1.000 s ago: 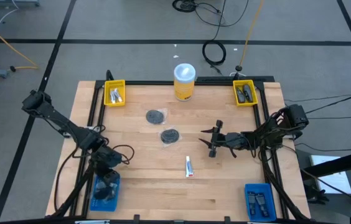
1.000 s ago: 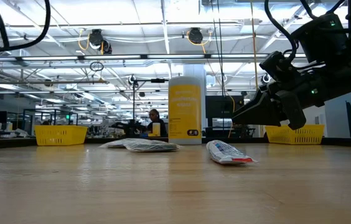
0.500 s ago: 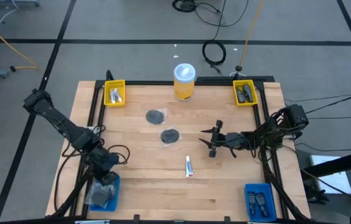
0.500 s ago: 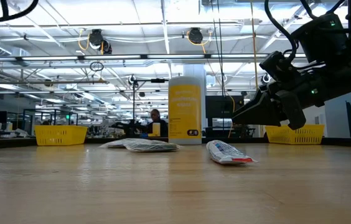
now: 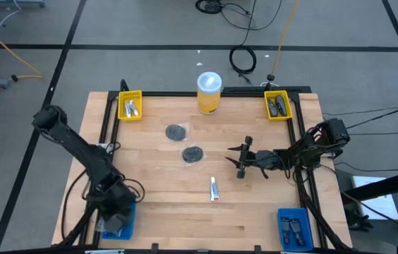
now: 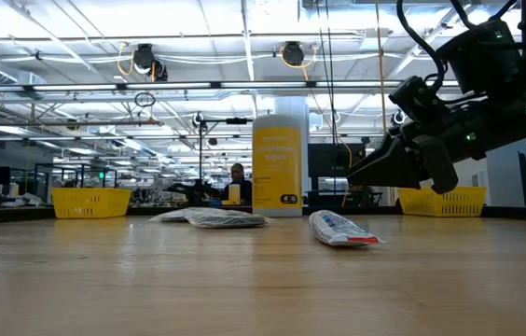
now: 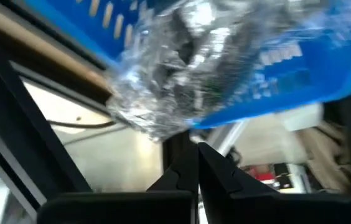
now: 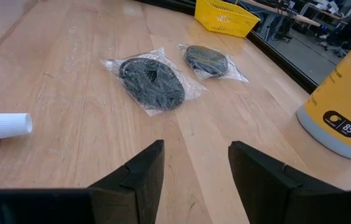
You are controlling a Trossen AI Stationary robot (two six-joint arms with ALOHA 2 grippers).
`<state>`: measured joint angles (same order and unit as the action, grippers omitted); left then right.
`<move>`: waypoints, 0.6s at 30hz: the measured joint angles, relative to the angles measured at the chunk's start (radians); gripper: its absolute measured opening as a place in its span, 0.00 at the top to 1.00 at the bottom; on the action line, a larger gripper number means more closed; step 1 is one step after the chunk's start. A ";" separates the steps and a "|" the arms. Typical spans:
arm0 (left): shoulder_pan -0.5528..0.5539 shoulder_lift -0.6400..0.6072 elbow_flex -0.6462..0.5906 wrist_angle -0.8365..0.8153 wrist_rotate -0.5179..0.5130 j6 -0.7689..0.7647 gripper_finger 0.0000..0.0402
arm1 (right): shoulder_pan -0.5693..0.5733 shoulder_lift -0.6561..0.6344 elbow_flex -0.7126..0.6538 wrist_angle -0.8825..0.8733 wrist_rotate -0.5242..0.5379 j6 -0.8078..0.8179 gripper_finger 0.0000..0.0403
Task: Pick & Place Travel size toiletries
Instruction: Put the black hairbrush into the left blue bin
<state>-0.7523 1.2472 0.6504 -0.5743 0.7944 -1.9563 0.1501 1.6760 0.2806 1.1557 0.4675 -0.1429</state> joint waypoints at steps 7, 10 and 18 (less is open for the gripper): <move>0.026 0.132 -0.001 0.002 0.046 0.070 0.99 | 0.000 0.000 0.000 0.007 0.001 -0.004 0.58; 0.049 0.172 -0.001 0.003 0.047 0.109 0.98 | 0.000 0.000 0.000 0.008 0.000 -0.004 0.58; 0.139 0.200 -0.001 0.003 -0.077 0.322 0.98 | 0.000 0.000 0.000 0.008 0.000 -0.004 0.58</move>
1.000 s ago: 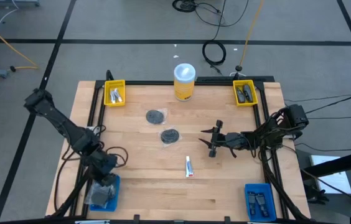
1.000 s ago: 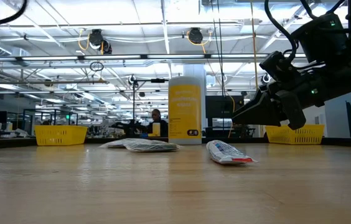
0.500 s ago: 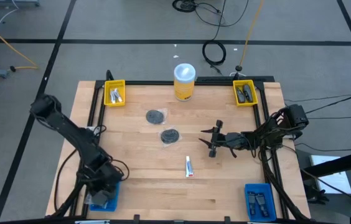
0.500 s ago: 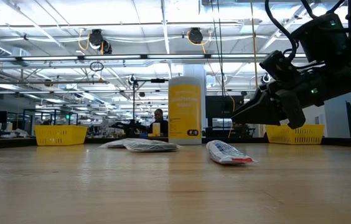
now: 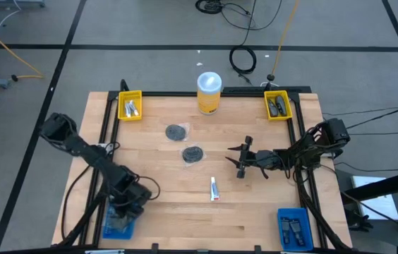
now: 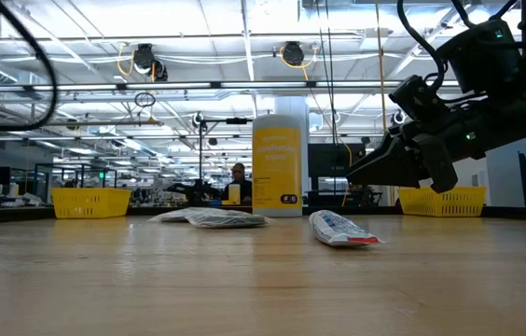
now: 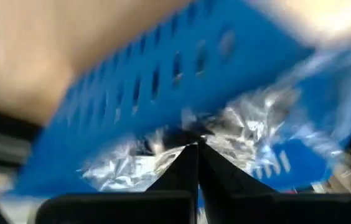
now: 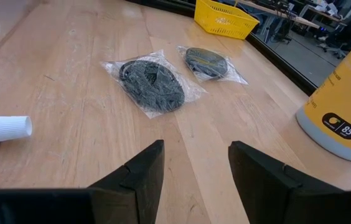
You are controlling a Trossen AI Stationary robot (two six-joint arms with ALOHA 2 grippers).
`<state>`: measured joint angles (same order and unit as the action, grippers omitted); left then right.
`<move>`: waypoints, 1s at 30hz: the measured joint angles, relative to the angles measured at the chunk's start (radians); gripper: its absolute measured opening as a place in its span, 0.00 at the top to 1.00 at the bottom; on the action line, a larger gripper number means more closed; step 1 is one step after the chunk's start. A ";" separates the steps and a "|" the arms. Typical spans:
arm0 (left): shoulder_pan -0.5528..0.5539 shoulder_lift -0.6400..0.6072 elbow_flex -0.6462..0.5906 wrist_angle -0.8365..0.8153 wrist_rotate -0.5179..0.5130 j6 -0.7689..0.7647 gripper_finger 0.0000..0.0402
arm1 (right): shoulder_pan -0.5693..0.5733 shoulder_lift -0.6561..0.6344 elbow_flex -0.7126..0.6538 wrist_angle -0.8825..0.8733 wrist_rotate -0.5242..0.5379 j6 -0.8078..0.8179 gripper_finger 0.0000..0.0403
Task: Pick & Place Travel size toiletries
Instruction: Put the black hairbrush into the left blue bin
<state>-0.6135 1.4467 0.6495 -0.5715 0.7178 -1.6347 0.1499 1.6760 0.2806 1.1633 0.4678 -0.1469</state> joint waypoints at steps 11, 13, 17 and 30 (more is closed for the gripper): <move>0.057 -0.071 0.019 -0.014 -0.097 0.133 1.00 | 0.000 0.000 0.000 0.000 0.000 0.000 0.58; 0.047 -0.109 0.043 -0.020 -0.104 0.130 0.99 | 0.000 0.000 0.000 0.000 0.000 0.000 0.58; 0.035 -0.191 0.084 -0.025 -0.214 0.160 0.99 | 0.000 0.000 0.000 0.002 0.000 0.000 0.58; 0.184 -0.192 0.095 0.427 -1.308 1.176 0.95 | 0.000 0.000 0.000 0.006 0.000 0.002 0.58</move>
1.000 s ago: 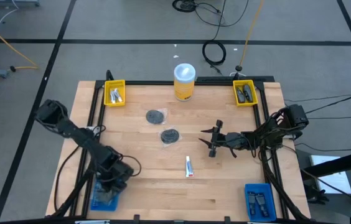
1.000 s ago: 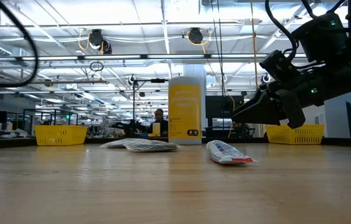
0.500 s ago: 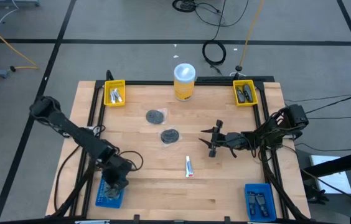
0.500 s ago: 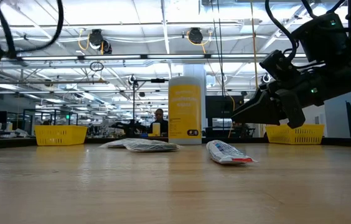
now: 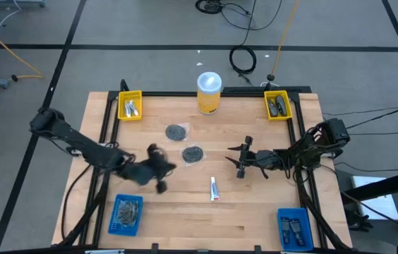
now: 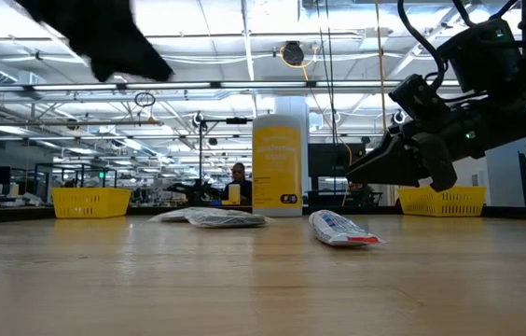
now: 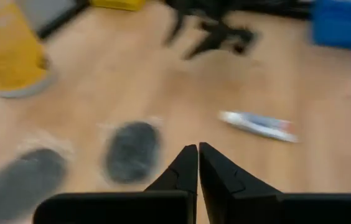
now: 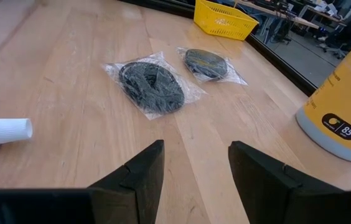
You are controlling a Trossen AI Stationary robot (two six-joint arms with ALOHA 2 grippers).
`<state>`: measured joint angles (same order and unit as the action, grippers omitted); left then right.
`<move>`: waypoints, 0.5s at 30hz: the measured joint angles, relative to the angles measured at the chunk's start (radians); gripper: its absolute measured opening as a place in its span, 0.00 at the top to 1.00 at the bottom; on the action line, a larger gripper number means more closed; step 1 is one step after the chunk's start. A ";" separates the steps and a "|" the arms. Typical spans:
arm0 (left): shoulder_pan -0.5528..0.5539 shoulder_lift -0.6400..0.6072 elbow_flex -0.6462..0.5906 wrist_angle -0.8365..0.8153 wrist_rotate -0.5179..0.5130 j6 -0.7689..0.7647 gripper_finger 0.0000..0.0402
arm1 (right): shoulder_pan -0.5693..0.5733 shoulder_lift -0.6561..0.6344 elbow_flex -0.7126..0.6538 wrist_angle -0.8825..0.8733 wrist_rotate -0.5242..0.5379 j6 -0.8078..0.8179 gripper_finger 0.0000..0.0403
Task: Pick & Place Travel size toiletries
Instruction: Put the black hairbrush into the left blue bin
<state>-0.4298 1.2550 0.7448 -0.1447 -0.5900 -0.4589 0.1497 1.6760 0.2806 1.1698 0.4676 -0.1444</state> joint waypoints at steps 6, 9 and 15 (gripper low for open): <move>0.225 0.154 -0.002 0.065 0.101 -0.009 0.84 | 0.000 0.000 0.000 0.000 0.000 0.001 0.58; 0.308 0.221 -0.002 0.052 0.131 -0.061 0.74 | 0.000 0.000 0.000 -0.001 0.000 0.001 0.58; 0.409 0.325 -0.001 0.106 0.156 -0.142 0.52 | 0.000 0.000 0.000 -0.008 0.000 0.001 0.58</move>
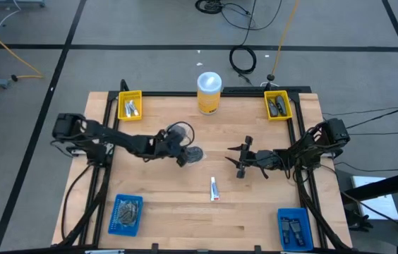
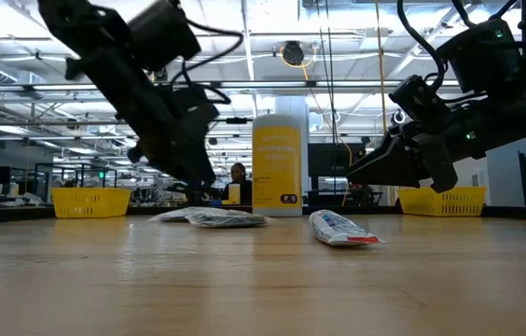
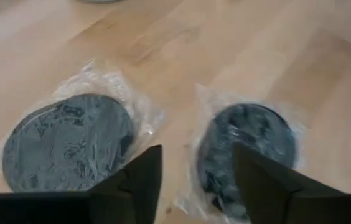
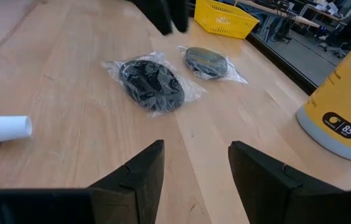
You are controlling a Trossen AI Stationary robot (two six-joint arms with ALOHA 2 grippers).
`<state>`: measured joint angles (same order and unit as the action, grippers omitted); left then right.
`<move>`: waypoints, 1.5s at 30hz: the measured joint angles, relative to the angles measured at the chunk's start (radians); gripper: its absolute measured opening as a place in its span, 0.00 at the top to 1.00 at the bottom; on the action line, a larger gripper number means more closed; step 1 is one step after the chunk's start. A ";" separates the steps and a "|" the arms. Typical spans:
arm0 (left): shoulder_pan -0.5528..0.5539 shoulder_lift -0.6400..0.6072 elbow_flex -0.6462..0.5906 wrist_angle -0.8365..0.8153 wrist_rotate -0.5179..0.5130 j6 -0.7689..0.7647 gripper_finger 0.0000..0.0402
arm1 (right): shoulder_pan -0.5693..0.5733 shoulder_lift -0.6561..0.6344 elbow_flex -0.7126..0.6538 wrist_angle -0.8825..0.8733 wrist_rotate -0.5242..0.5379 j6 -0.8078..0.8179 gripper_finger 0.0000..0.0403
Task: Pick & Place Travel size toiletries
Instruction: Put the black hairbrush into the left blue bin
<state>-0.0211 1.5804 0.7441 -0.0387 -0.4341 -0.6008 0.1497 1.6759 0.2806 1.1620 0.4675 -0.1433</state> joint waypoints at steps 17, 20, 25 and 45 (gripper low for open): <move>0.030 0.183 0.001 0.195 0.227 -0.064 0.60 | 0.000 0.000 0.000 -0.003 0.000 0.000 0.58; 0.019 0.181 0.000 0.210 0.241 -0.035 0.76 | 0.000 0.000 0.000 -0.005 0.000 0.000 0.58; 0.009 0.179 0.000 0.233 0.238 0.039 0.98 | 0.000 0.000 0.000 -0.006 0.000 0.000 0.58; -0.287 -0.326 0.000 -0.095 0.452 0.181 0.99 | 0.000 0.000 0.000 -0.015 0.001 0.001 0.58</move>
<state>-0.3085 1.2544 0.7437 -0.1338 0.0182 -0.4193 0.1497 1.6760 0.2810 1.1465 0.4683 -0.1420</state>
